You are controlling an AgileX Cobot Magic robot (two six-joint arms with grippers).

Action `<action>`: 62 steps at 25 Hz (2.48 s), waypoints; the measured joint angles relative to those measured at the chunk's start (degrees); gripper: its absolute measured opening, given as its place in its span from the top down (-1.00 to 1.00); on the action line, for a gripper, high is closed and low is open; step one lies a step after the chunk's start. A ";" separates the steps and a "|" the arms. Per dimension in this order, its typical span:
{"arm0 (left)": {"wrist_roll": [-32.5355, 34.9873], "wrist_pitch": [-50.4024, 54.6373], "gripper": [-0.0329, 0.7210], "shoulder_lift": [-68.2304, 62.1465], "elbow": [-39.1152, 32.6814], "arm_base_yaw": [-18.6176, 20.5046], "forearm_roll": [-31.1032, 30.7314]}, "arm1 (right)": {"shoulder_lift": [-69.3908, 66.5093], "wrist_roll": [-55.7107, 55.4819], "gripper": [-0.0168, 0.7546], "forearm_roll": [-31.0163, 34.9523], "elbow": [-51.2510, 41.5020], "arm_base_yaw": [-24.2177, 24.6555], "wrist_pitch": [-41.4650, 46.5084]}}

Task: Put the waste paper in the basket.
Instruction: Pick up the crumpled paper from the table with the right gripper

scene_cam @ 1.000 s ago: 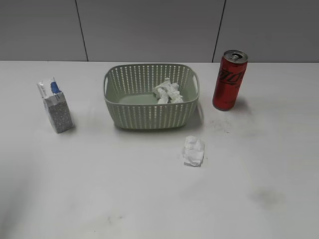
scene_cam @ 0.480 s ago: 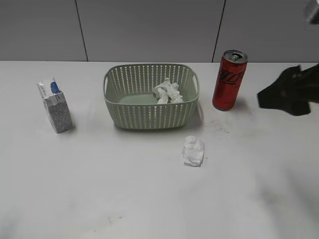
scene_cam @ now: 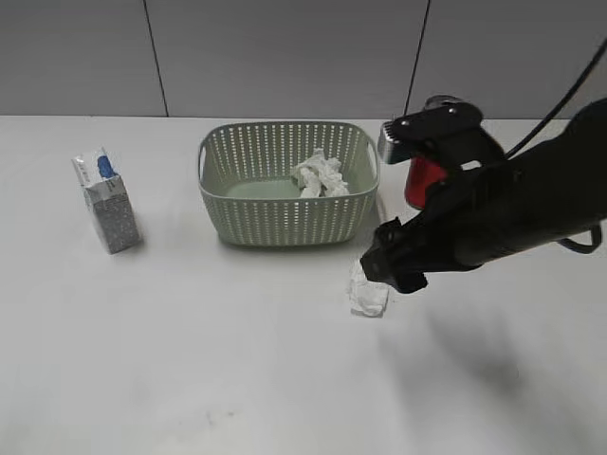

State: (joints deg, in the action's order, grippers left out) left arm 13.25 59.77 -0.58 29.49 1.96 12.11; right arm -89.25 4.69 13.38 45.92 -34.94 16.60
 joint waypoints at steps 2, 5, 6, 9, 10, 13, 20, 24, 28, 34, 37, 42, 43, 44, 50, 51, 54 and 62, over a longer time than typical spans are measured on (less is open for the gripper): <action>0.00 -0.13 -0.66 0.80 -0.03 0.00 0.06 | -2.79 0.00 -0.57 -0.93 0.25 -0.25 -3.59; 0.00 -0.13 -0.66 0.87 -0.08 0.00 0.12 | -6.17 0.05 -0.57 -2.61 0.25 -0.31 -9.44; 0.00 -0.13 -0.66 0.87 -0.08 0.00 0.12 | -7.10 0.05 -0.57 -2.96 0.27 -0.31 -11.39; 0.00 -0.13 -0.66 0.92 -0.14 0.00 0.12 | -10.26 0.05 -0.57 -3.19 0.27 -0.31 -14.76; 0.00 -0.13 -0.65 0.92 -0.17 0.00 0.12 | -11.02 0.05 -0.57 -3.19 0.31 -0.31 -15.05; 0.00 -0.15 -0.65 0.92 -0.35 0.00 0.12 | -13.51 0.05 -0.57 -3.23 0.31 -0.31 -15.46; 0.00 -0.15 -0.65 0.92 -0.46 0.00 0.12 | -17.71 0.05 -0.57 -3.23 0.37 -0.31 -17.99; 0.00 -0.15 -0.65 0.92 -0.46 0.00 0.12 | -19.79 0.05 -0.57 -3.18 0.37 -0.31 -18.45; 0.00 -0.15 -0.65 0.92 -0.46 0.00 0.12 | -20.15 0.05 -0.55 -3.18 0.37 -0.31 -18.85; 0.00 -0.15 -0.65 0.92 -0.46 0.00 0.12 | -20.15 0.05 -0.13 -3.18 0.37 -0.31 -18.14; 0.00 -0.15 -0.65 0.92 -0.46 0.00 0.12 | -20.15 0.05 0.01 -3.18 0.37 -0.31 -16.60; 0.00 -0.15 -0.65 0.92 -0.46 0.00 0.12 | -20.15 0.05 0.14 -3.18 0.67 -0.31 -14.11; 0.00 -0.15 -0.65 0.92 -0.46 0.00 0.12 | -20.15 0.05 0.20 -3.18 0.72 -0.31 -13.57; 0.00 -0.15 -0.65 0.92 -0.46 0.00 0.12 | -20.15 0.05 0.28 -3.18 0.86 -0.31 -12.88; 0.00 -0.15 -0.65 0.92 -0.46 0.00 0.12 | -19.88 0.05 0.89 -3.18 1.05 -0.31 -10.38; 0.00 -0.15 -0.65 0.92 -0.46 0.00 0.12 | -19.79 0.05 0.94 -3.18 1.05 -0.31 -10.11; 0.00 -0.15 -0.65 0.92 -0.46 0.00 0.12 | -18.78 0.05 0.97 -3.18 1.05 -0.31 -7.95; 0.00 -0.15 -0.65 0.92 -0.46 0.00 0.17 | -7.81 0.05 0.97 -3.18 0.71 -0.31 -1.60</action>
State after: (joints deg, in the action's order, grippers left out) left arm 13.25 59.62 0.34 29.02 1.96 12.28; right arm -97.06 4.75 10.20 46.63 -35.26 15.01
